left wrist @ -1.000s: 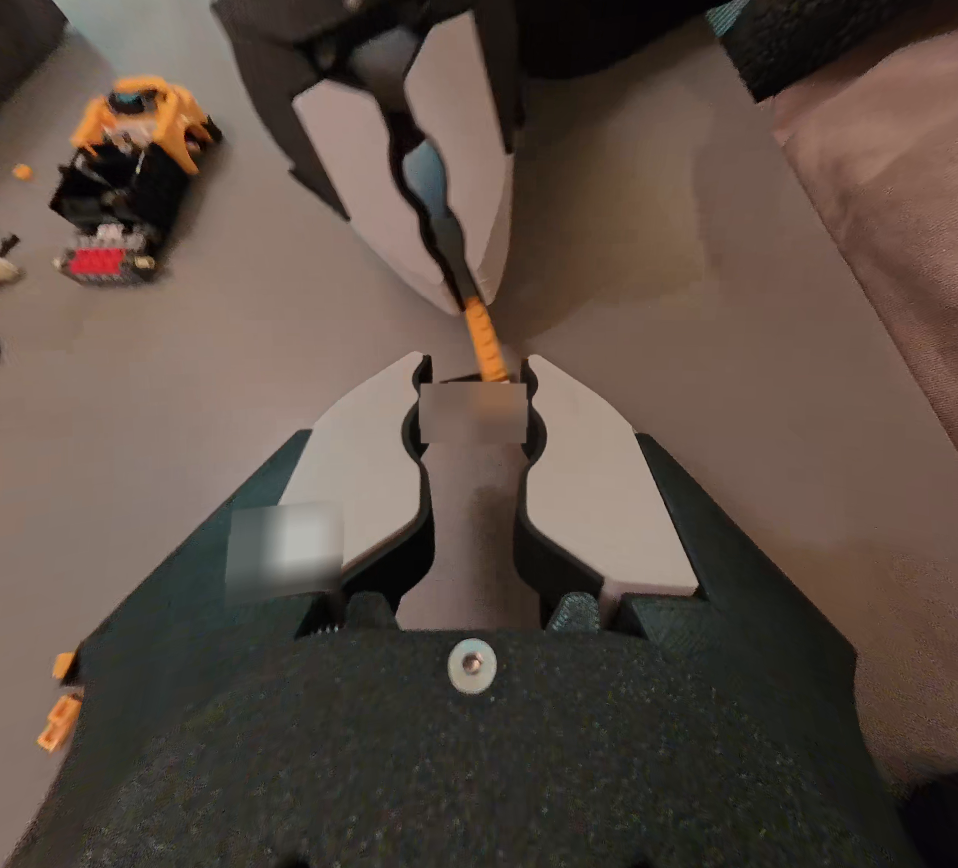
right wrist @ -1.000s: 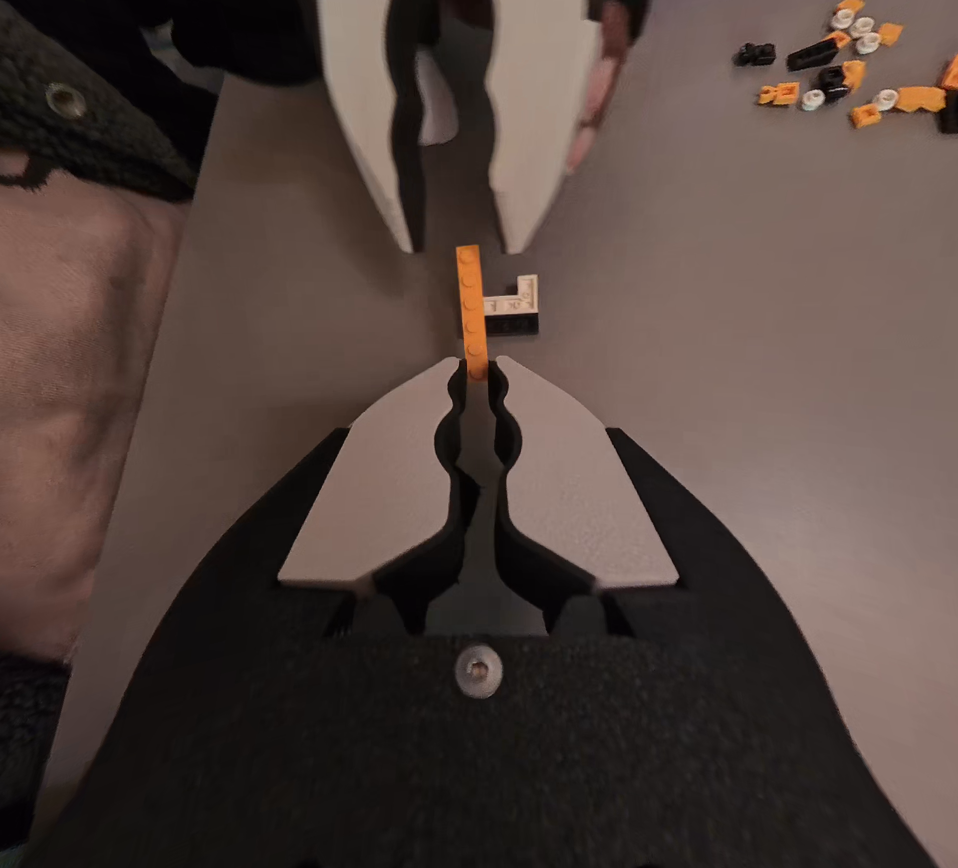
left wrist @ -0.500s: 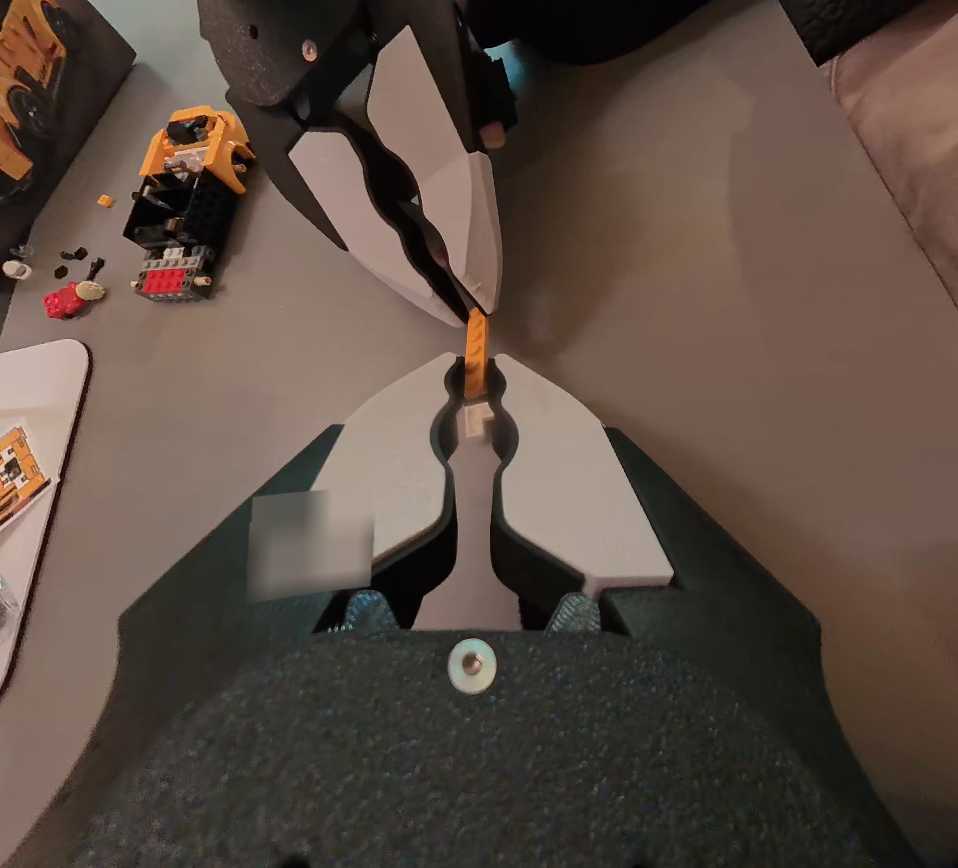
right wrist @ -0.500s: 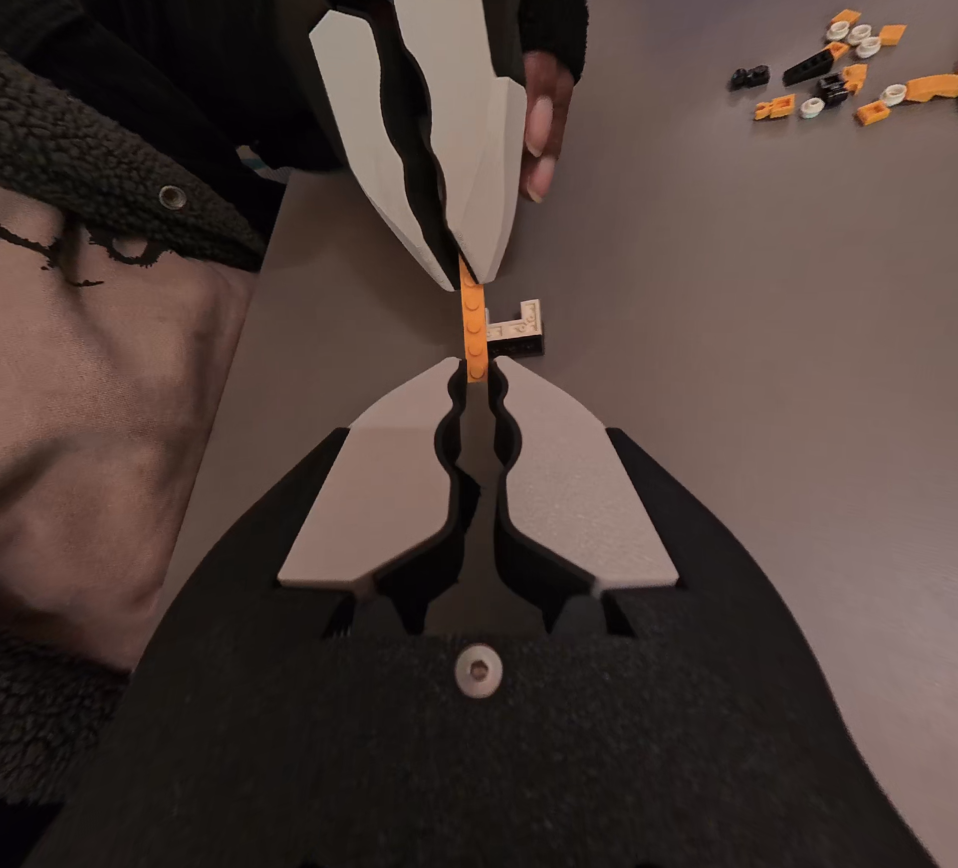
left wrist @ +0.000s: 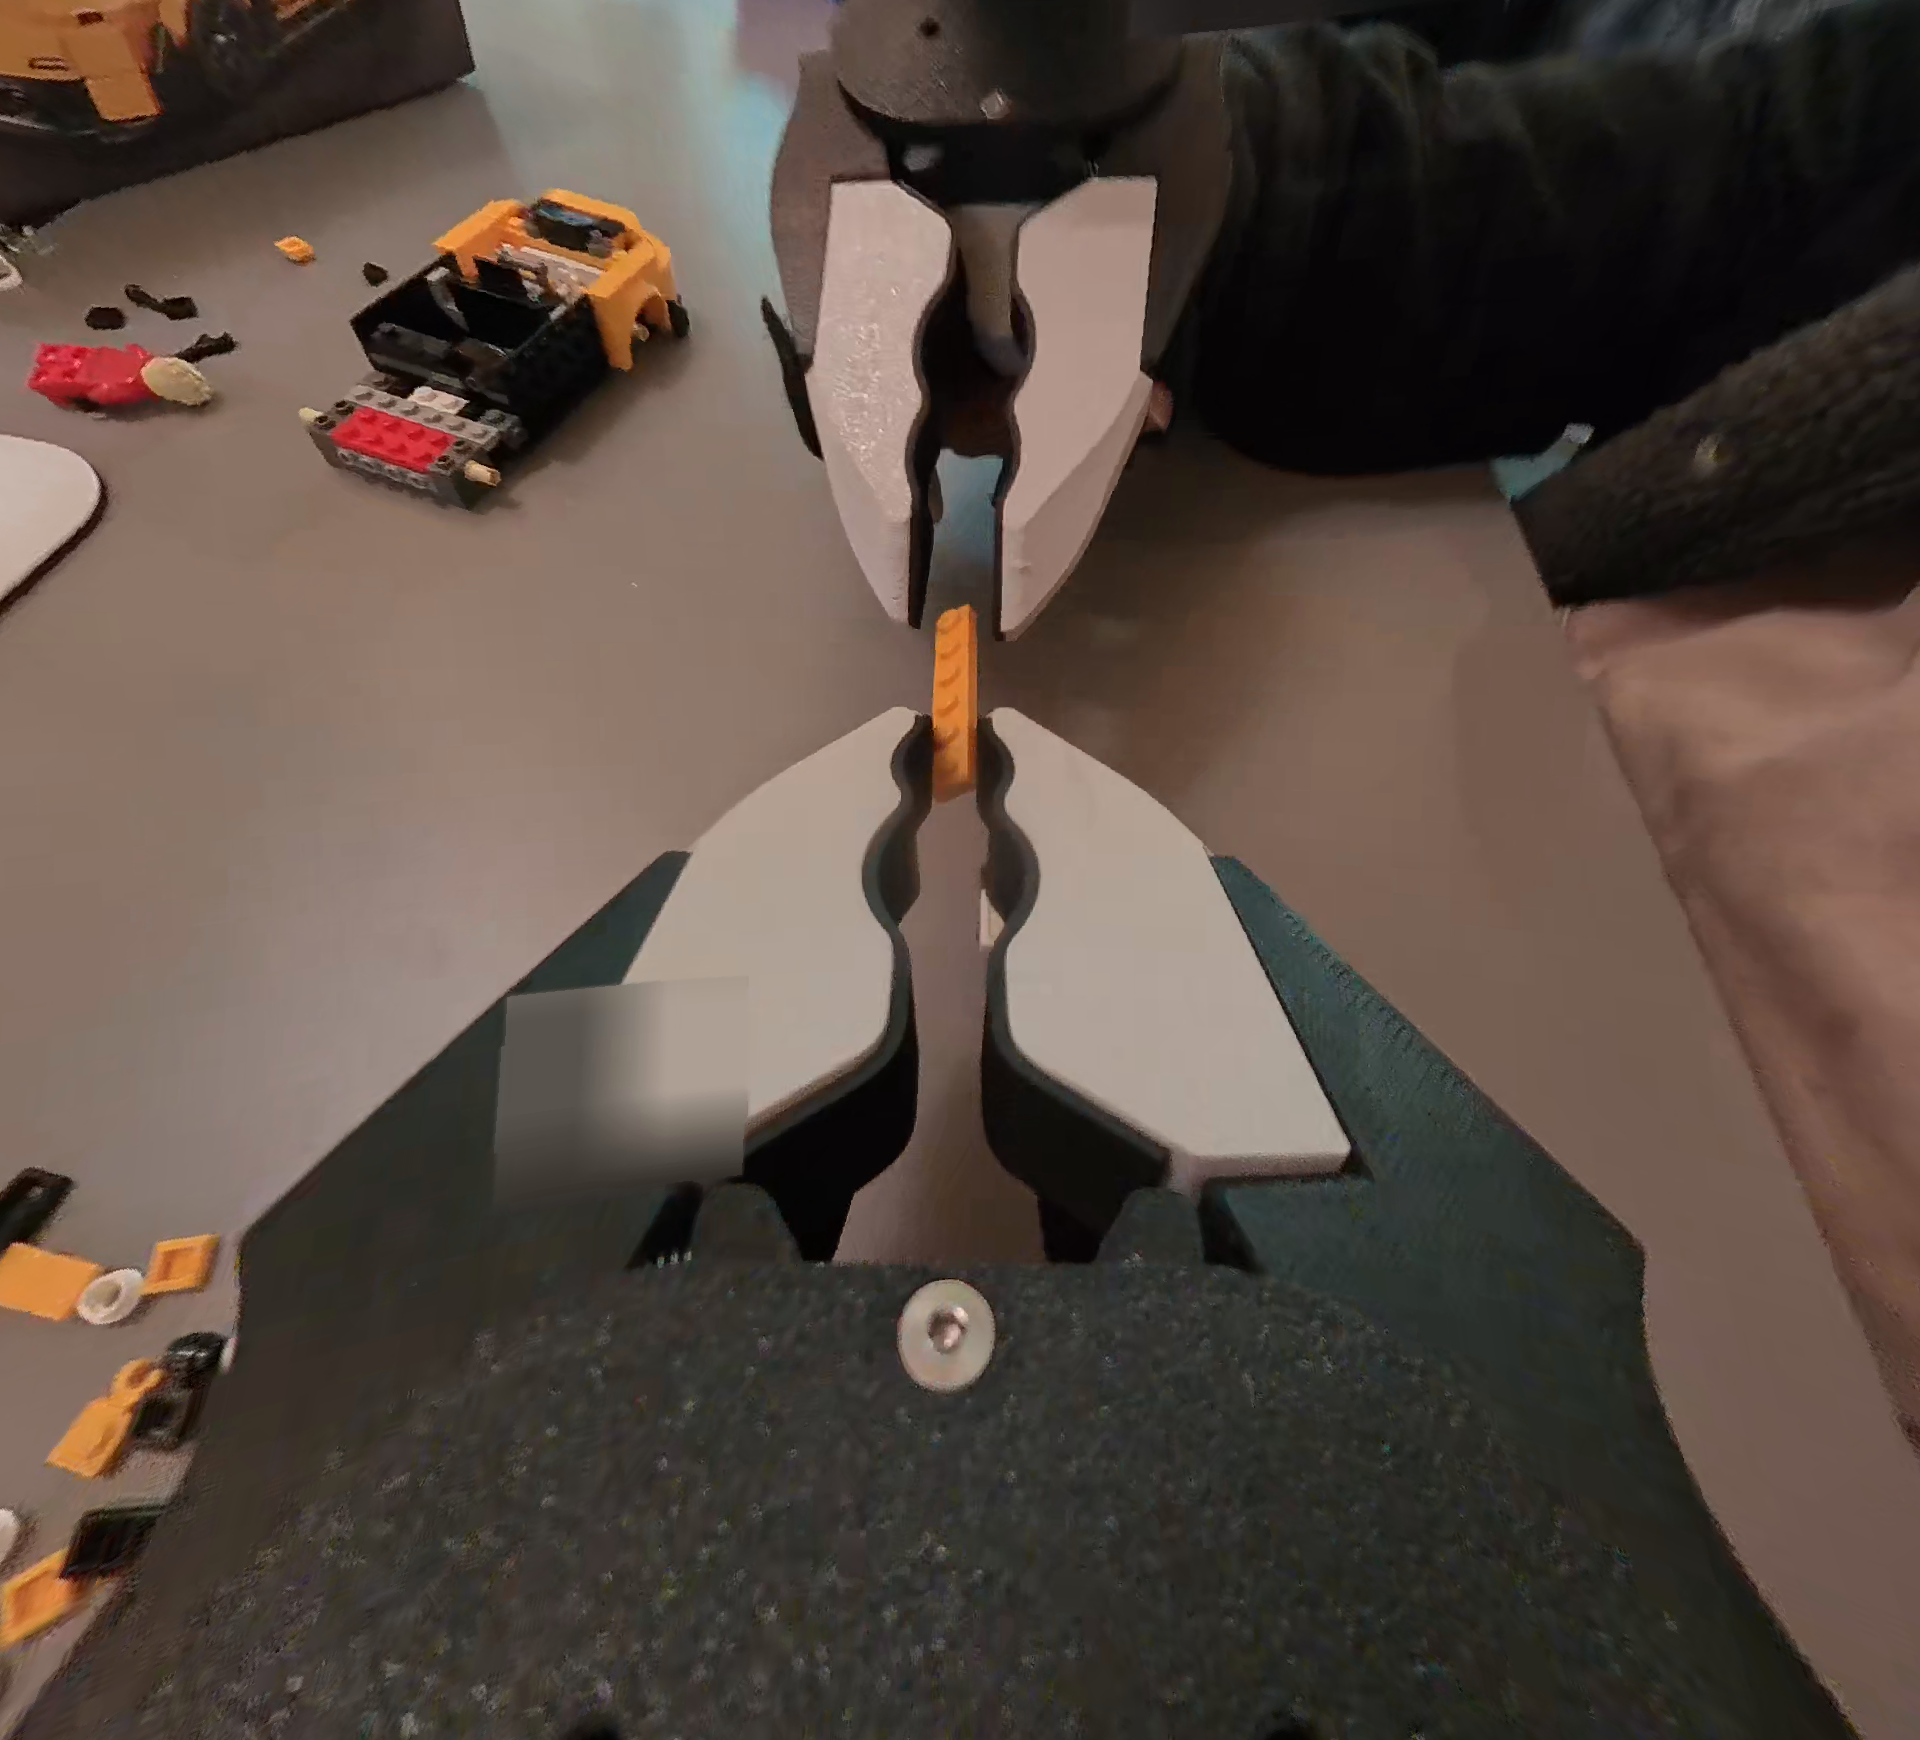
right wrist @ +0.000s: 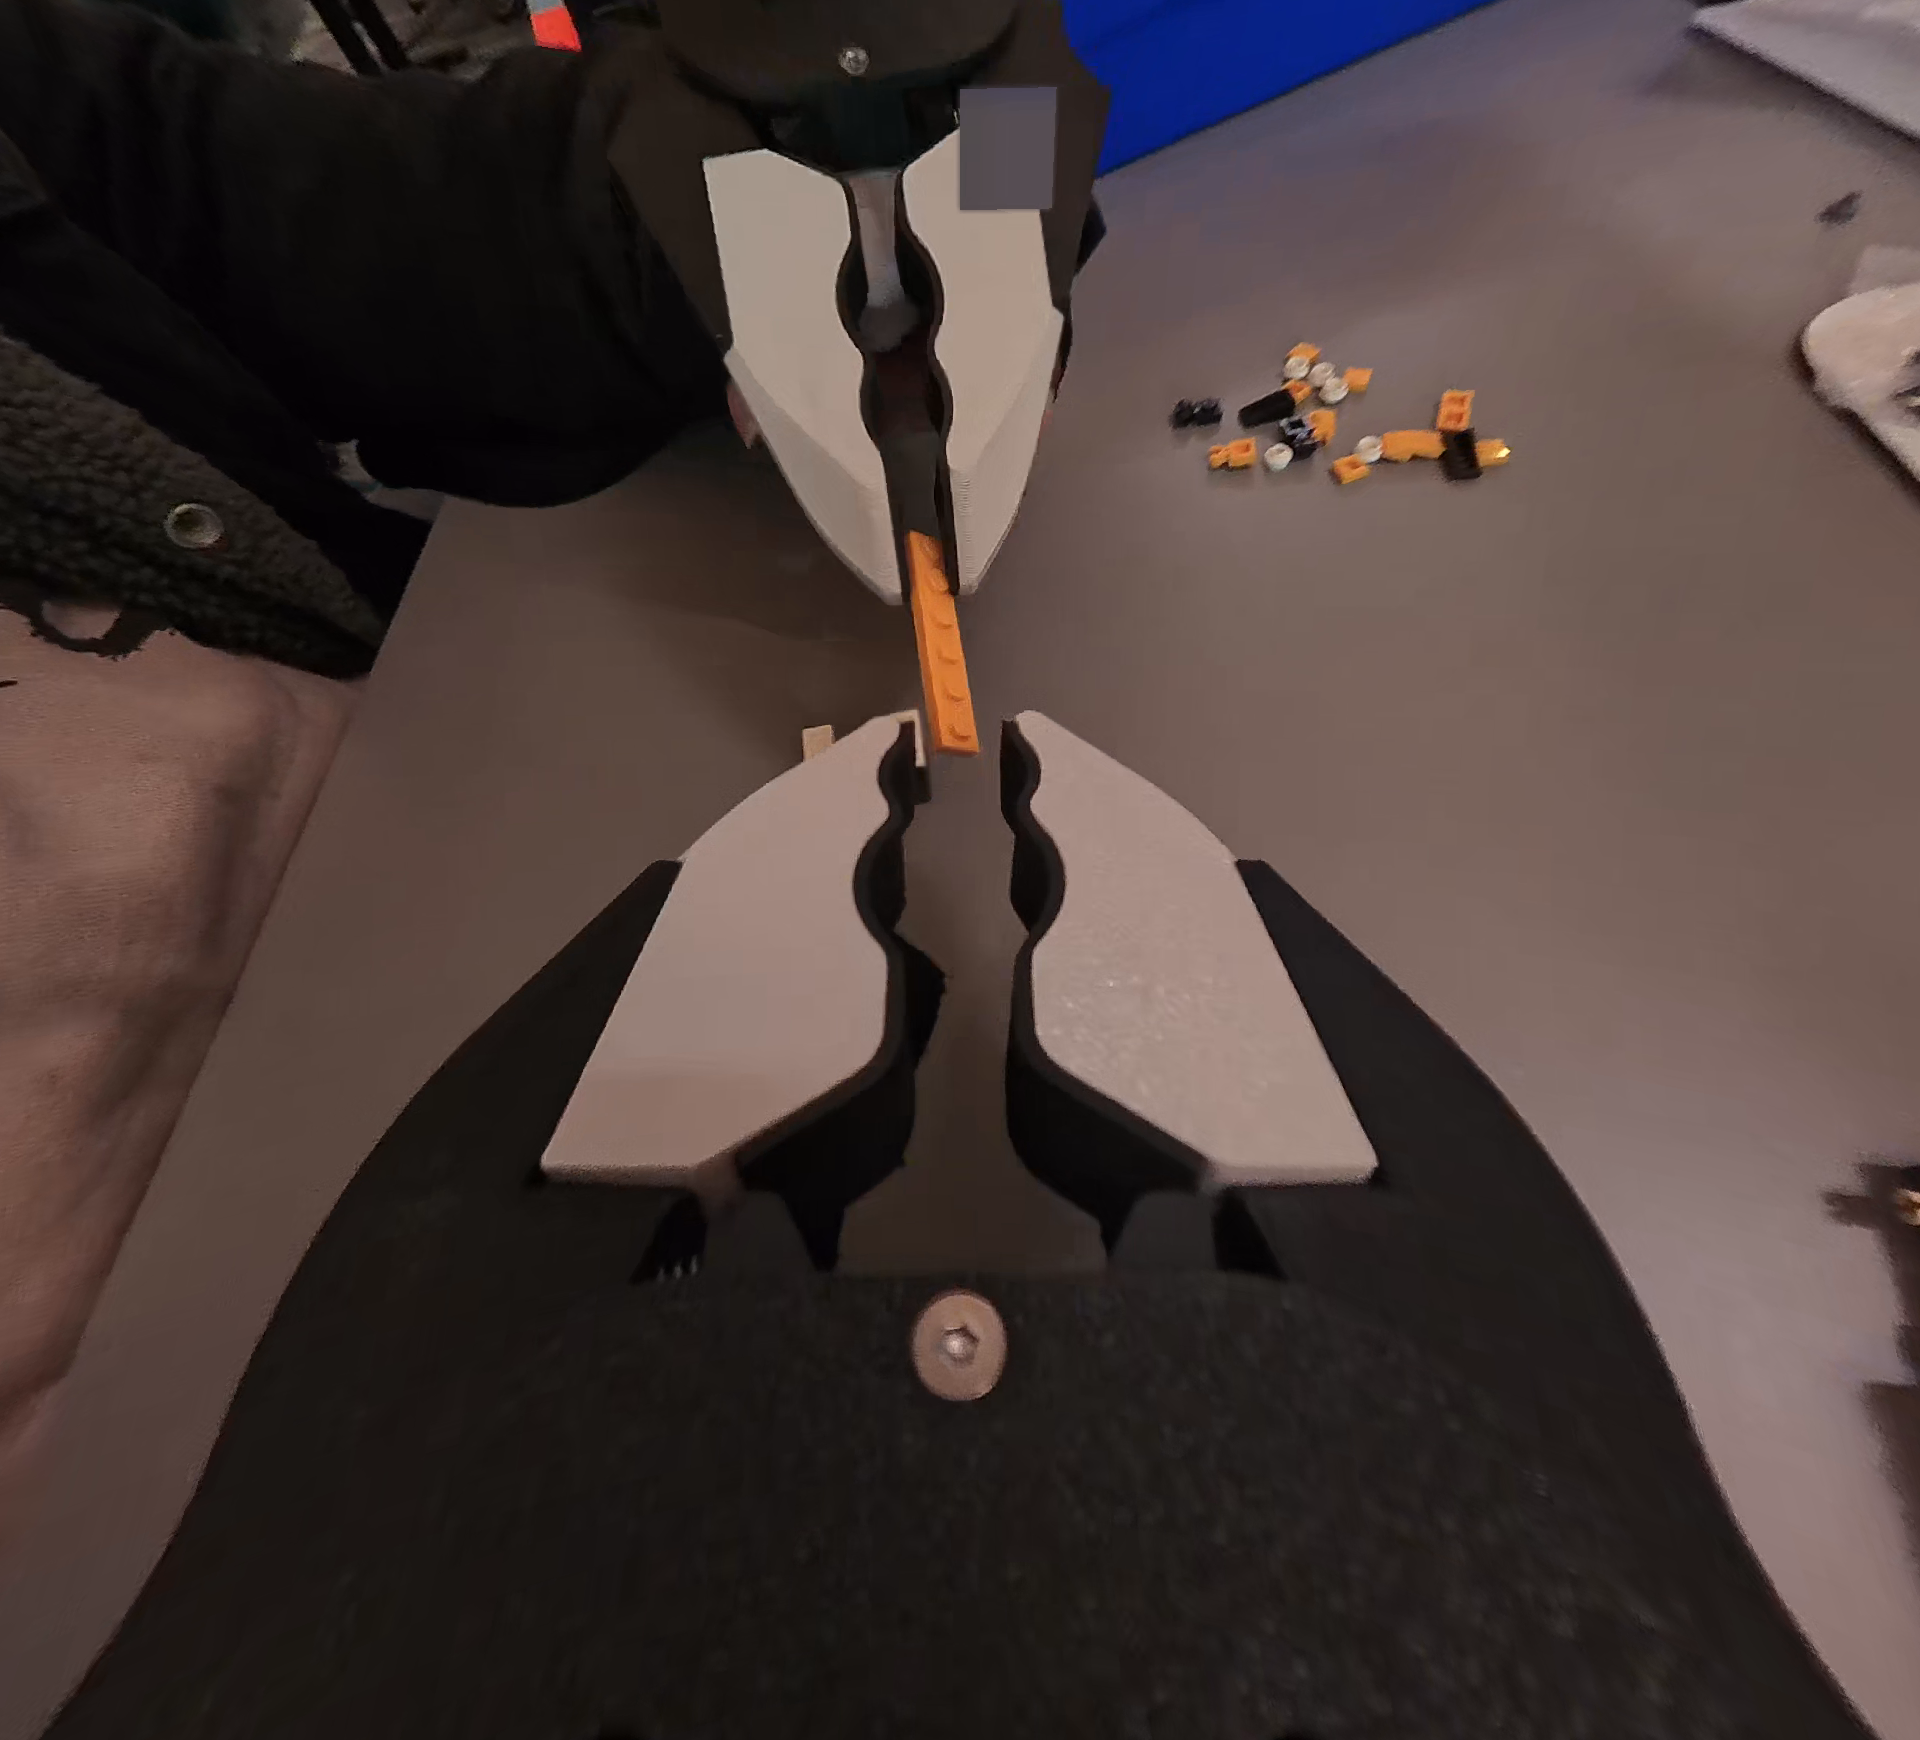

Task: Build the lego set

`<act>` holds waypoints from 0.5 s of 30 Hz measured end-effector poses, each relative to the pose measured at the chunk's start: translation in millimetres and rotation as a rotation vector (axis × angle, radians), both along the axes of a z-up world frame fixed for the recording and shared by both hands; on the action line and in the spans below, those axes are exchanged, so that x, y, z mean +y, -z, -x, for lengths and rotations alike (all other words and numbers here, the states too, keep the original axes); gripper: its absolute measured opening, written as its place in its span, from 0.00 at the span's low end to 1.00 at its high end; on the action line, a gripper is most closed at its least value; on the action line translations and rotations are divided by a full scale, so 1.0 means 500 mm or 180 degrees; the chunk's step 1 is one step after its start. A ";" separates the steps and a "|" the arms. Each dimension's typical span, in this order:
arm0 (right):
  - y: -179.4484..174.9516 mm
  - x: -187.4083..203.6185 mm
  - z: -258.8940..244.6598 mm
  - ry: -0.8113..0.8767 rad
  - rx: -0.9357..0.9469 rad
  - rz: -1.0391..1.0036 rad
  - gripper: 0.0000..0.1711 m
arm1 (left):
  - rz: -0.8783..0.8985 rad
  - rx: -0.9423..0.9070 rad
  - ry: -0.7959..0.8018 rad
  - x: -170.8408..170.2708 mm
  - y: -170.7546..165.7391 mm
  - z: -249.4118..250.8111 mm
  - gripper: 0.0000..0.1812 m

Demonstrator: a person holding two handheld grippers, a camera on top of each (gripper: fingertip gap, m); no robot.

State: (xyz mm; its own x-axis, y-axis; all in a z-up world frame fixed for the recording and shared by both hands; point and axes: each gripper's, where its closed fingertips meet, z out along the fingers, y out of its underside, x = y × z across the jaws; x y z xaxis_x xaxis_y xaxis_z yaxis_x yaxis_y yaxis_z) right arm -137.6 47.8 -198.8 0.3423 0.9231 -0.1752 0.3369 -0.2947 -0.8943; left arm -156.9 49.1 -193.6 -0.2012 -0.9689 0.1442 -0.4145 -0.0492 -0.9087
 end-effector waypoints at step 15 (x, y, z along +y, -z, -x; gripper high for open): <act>-0.077 -0.001 0.004 0.0045 0.0572 -0.0309 0.04 | 0.1232 -0.0458 0.0092 -0.019 -0.047 -0.013 0.04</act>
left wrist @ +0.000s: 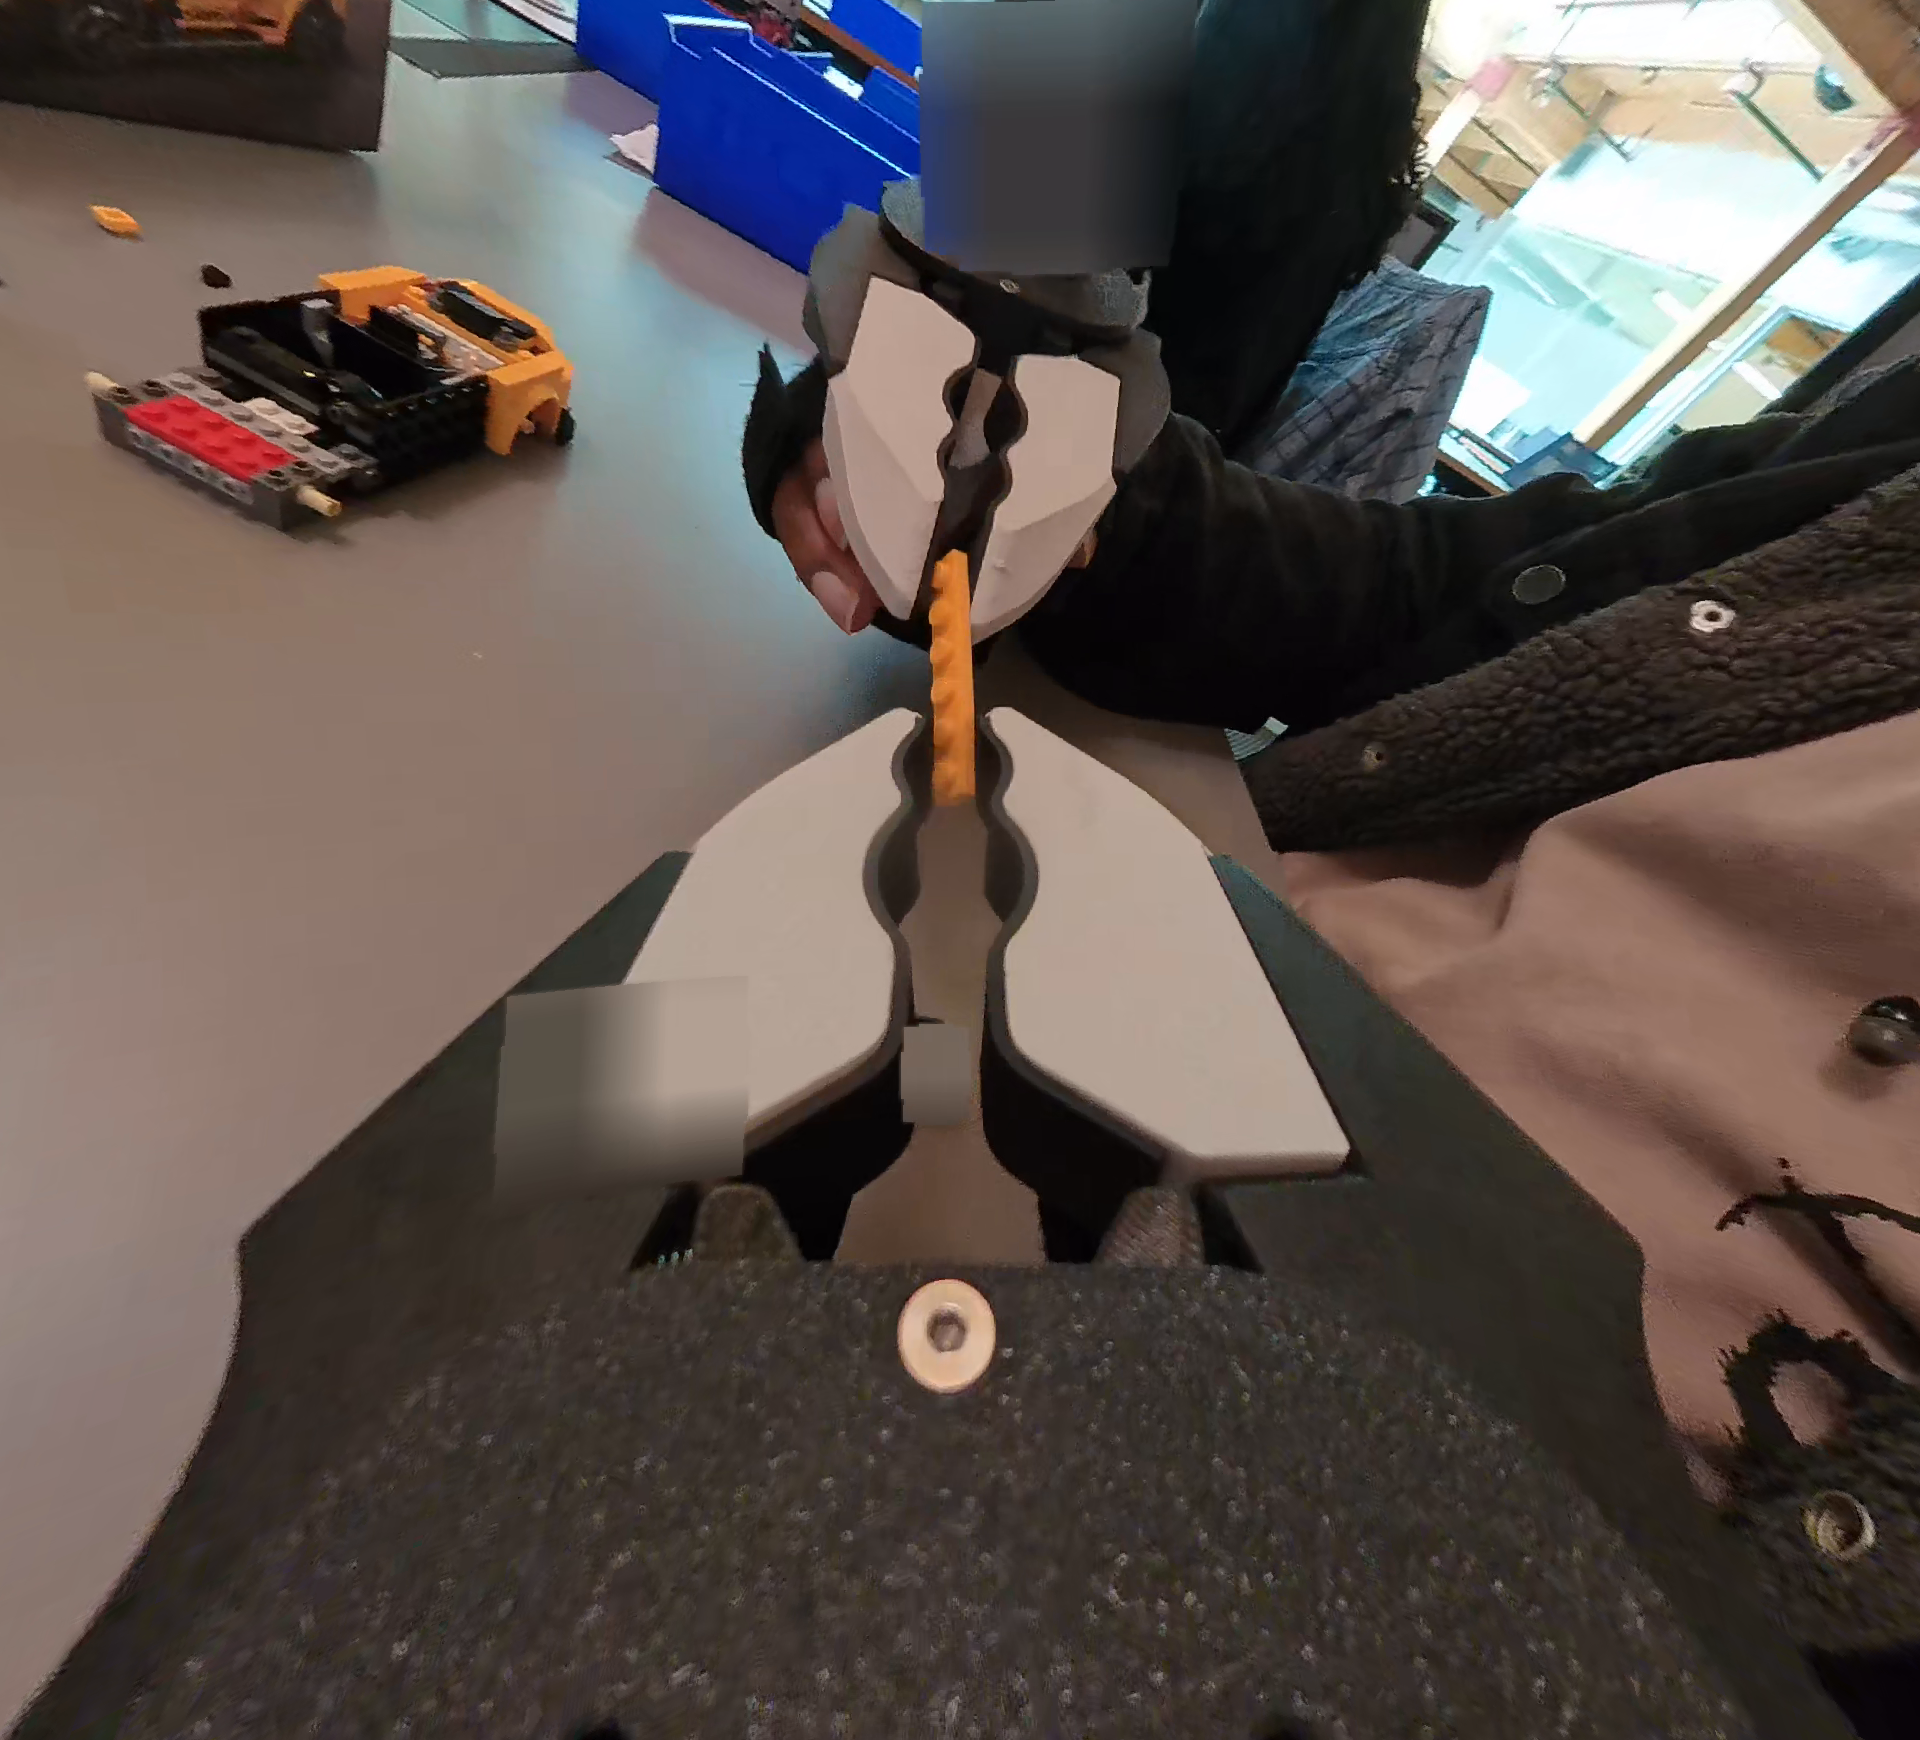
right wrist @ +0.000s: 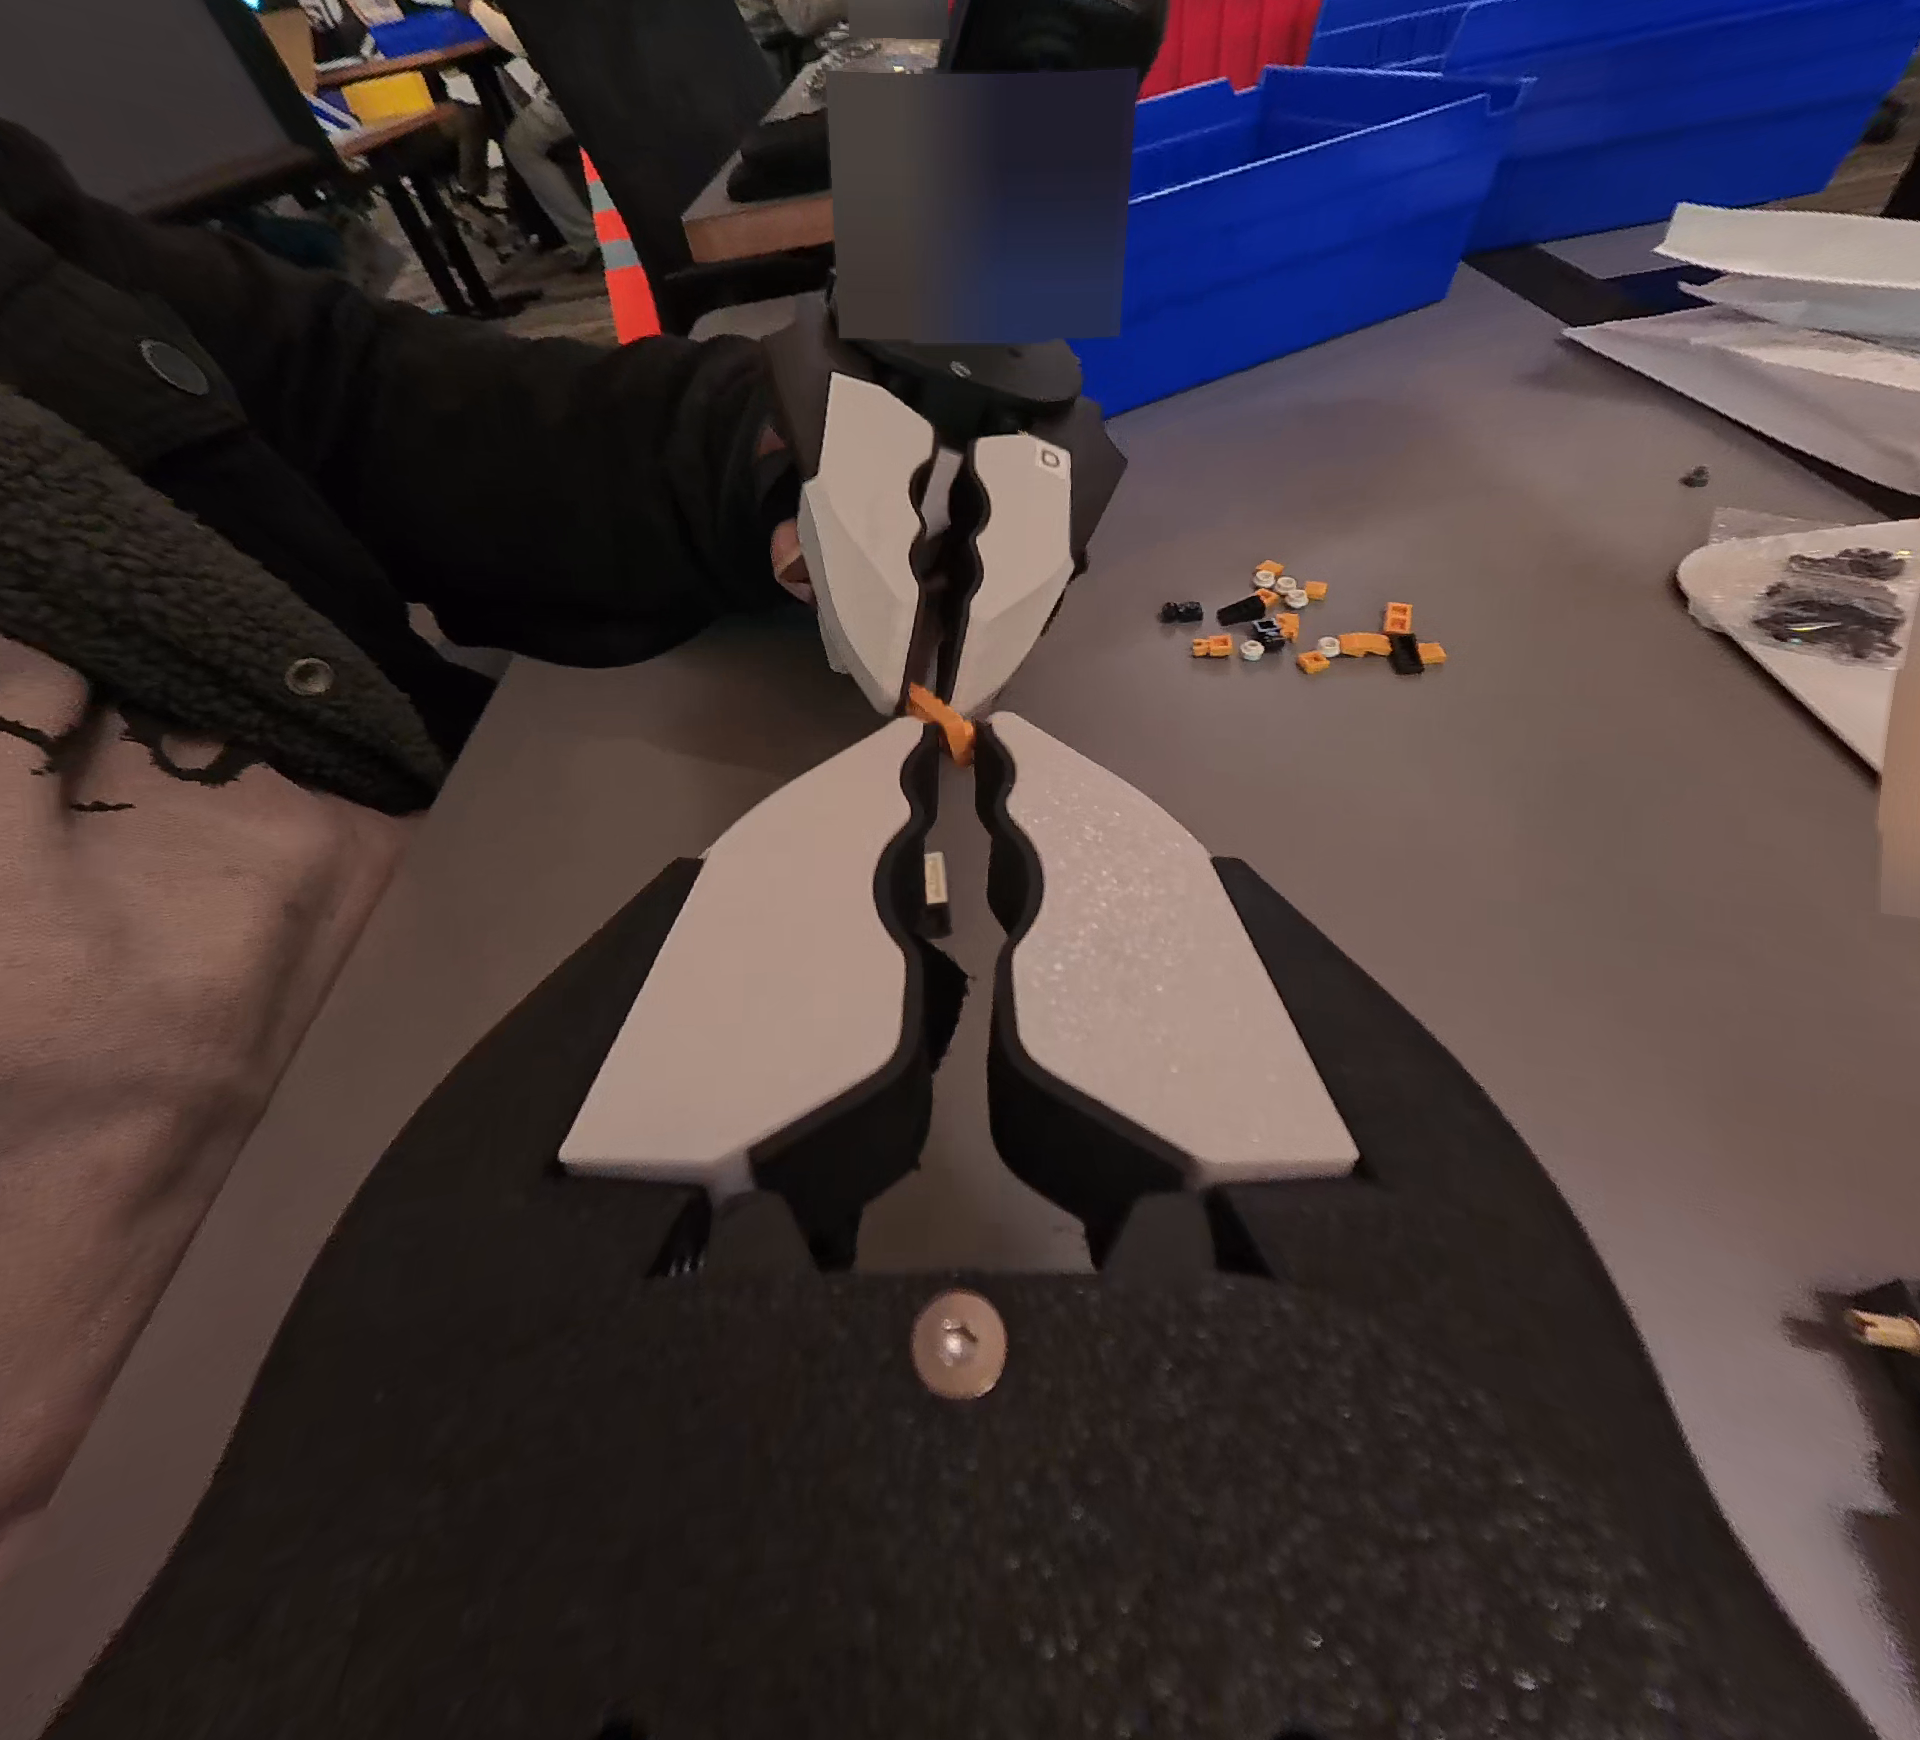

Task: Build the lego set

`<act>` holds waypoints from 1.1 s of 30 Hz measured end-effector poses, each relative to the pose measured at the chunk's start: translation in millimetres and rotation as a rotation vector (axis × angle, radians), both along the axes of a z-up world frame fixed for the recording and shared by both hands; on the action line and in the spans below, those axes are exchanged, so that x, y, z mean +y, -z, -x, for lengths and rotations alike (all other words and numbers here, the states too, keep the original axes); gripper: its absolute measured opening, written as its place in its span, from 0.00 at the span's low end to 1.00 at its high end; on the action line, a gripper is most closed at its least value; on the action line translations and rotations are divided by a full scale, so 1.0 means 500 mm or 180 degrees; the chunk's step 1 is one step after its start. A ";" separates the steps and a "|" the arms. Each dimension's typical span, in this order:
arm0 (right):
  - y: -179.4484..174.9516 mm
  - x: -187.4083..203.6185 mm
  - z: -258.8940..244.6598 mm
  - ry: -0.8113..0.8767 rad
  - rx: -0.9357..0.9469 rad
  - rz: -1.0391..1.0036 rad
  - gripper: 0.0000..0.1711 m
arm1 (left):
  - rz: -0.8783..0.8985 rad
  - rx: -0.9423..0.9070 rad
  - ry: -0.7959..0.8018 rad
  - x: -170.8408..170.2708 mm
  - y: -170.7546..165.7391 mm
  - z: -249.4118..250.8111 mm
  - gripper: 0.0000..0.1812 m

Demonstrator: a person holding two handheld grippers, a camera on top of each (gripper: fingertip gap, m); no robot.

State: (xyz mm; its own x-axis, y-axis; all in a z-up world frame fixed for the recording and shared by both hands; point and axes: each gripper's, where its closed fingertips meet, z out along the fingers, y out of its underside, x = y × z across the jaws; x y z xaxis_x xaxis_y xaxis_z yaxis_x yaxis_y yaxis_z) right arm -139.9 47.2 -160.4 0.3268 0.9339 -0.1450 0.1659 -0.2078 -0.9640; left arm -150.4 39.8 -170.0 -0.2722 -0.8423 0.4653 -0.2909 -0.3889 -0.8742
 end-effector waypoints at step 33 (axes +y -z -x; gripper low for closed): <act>0.127 -0.053 0.042 -0.1427 -0.0869 0.2122 0.03 | -0.2235 0.1587 0.0650 -0.033 0.156 0.072 0.23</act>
State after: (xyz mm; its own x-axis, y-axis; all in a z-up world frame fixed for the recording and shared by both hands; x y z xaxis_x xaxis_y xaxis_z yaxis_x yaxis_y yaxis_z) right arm -160.6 20.9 -223.8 0.0495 0.7306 -0.6810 0.5773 -0.5773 -0.5774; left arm -186.5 23.3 -247.8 -0.3519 -0.9353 -0.0364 -0.7071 0.2911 -0.6445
